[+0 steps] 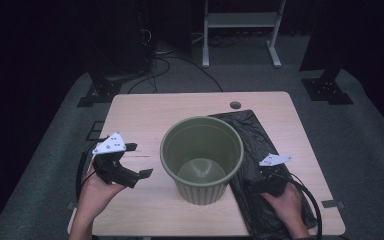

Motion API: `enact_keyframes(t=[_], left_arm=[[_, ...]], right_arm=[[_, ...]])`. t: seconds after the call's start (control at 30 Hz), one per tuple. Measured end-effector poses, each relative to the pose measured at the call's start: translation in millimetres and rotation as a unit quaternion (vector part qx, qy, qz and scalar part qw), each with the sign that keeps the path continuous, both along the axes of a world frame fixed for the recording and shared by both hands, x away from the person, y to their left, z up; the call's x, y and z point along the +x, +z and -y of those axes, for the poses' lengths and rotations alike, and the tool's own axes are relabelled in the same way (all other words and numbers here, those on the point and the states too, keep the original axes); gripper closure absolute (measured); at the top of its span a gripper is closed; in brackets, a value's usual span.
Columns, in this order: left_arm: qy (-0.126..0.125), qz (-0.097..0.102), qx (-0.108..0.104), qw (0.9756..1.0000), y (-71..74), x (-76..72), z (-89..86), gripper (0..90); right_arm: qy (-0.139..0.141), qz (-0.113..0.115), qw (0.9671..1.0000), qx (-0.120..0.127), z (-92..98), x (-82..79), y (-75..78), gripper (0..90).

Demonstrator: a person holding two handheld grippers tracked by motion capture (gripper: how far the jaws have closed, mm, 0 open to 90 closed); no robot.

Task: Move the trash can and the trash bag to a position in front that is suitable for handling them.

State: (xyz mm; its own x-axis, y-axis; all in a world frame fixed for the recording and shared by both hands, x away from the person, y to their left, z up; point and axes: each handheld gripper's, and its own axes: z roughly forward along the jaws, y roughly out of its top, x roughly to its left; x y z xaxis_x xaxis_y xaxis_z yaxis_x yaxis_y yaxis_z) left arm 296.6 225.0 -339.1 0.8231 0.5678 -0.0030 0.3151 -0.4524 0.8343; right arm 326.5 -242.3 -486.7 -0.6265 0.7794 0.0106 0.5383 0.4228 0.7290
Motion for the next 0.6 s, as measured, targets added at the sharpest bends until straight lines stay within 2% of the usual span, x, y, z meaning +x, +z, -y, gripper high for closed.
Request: enact_keyframes(t=[0.23, 0.3, 0.33, 0.6], left_arm=[[0.005, 0.002, 0.003, 1.0000, -22.7, -2.4, 3.5, 0.0], [0.009, 0.008, 0.003, 0.9999, -30.0, -3.2, 4.5, 0.0], [0.010, 0.006, 0.000, 0.9999, -33.5, -3.2, 4.7, 0.0], [0.015, -0.001, 0.012, 0.9998, -57.1, -2.4, 7.8, 0.0]], right_arm=[[0.000, 0.000, 1.0000, 0.000, 0.0, 0.0, 0.0, 9.1], [0.000, 0.000, 1.0000, 0.000, 0.0, 0.0, 0.0, 9.1], [0.000, 0.000, 1.0000, 0.000, 0.0, 0.0, 0.0, 9.2], [0.000, 0.000, 1.0000, 0.000, 0.0, 0.0, 0.0, 9.2]])
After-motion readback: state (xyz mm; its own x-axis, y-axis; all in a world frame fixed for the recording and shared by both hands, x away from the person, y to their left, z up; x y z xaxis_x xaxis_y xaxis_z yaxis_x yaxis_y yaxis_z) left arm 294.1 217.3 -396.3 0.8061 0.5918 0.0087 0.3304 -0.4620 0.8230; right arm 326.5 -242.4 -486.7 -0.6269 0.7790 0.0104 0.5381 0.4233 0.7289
